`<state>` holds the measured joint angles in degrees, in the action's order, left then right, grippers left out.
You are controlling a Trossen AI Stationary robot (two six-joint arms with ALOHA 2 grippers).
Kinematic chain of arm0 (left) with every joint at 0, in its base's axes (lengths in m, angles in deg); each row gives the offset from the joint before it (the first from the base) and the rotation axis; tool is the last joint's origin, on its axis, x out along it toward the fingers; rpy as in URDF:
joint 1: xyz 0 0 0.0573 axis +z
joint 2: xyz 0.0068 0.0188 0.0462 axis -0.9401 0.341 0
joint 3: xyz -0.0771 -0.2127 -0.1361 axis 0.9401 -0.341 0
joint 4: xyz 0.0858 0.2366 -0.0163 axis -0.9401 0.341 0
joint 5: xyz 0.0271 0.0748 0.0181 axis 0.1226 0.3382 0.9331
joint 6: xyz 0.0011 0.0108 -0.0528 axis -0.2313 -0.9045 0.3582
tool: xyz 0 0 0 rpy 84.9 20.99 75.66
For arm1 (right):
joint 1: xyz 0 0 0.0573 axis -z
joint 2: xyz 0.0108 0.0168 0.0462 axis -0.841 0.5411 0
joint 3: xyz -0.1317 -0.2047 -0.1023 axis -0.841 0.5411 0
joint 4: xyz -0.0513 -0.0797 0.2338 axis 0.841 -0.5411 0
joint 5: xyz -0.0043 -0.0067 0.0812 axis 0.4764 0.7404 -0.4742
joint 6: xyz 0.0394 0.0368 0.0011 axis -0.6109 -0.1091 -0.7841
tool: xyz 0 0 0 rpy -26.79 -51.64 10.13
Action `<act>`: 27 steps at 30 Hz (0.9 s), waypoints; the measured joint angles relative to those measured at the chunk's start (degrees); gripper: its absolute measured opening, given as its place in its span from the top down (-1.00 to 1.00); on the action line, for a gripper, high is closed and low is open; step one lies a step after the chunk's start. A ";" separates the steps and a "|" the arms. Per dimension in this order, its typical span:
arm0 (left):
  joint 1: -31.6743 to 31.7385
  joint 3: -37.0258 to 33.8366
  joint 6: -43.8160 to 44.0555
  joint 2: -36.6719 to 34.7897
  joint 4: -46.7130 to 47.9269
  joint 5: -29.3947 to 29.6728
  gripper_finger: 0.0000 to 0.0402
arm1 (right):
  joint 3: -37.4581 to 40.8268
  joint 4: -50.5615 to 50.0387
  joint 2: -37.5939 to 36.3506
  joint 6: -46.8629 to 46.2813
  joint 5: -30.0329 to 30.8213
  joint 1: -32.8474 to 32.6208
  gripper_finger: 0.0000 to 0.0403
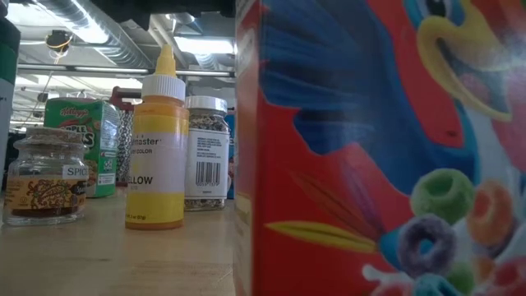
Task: Pick & Place Kitchen Items
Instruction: Put the red spice can into the left white bin
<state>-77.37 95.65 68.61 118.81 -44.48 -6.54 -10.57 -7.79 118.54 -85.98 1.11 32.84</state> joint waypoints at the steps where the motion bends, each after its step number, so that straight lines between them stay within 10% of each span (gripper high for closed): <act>1: -0.09 0.00 0.00 0.00 -0.21 -0.01 -0.49 | 0.00 -0.01 0.00 0.05 -0.05 0.00 0.07; 27: -0.07 0.00 1.13 0.00 -1.28 -4.80 -0.49 | 0.02 -0.11 0.02 0.43 -0.13 0.38 0.06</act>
<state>-77.44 95.65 69.74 118.81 -45.76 -11.35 -10.55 -7.90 118.56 -85.55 0.98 33.22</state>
